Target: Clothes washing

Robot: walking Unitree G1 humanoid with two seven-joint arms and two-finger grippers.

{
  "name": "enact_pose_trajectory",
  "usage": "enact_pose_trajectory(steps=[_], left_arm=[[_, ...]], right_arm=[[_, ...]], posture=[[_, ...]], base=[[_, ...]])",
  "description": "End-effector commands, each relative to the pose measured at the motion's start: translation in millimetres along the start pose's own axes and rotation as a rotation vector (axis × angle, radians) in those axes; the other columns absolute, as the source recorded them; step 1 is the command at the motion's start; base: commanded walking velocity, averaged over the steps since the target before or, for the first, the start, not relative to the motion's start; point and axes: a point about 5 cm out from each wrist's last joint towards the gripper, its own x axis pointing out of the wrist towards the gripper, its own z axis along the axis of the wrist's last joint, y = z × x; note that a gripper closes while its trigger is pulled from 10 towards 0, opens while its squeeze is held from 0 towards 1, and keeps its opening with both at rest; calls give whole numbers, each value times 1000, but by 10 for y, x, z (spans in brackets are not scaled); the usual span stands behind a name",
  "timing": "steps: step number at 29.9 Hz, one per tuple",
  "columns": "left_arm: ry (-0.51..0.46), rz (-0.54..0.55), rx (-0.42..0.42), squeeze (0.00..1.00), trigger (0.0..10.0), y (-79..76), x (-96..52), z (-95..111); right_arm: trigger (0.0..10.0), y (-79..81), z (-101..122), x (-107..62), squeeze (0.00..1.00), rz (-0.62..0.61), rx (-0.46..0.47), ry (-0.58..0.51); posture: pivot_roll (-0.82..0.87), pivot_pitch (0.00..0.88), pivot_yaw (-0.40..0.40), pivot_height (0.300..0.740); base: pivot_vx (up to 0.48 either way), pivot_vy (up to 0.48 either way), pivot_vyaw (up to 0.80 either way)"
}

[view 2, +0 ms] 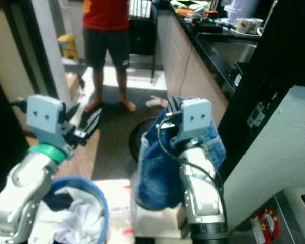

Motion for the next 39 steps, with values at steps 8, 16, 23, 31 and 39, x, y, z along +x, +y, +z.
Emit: enact_pose_trajectory(steps=[8,16,23,31,39], left_arm=[[30,-4,-5,0,10000,-3,-25,-50],[34,-4,-6,0,10000,-6,-31,-56],[33,-4,-7,0,10000,-8,-34,-53],[36,-5,-8,0,10000,-10,-39,-55],[39,-6,-8,0,10000,-10,-40,-61]], right_arm=[[10000,-19,75,22,0,-7,10,-40],[10000,-23,78,20,0,-10,9,-41],[10000,-26,82,19,0,-12,10,-41],[10000,-27,83,20,0,-13,12,-41],[10000,-29,78,24,0,-14,10,-38]], posture=[[98,0,-9,740],[97,0,-9,740],[97,0,-8,740],[98,0,-9,740],[98,0,-8,740]], base=[[0,0,-611],[0,0,-657],[0,0,-679],[0,0,-780],[0,0,-800]])
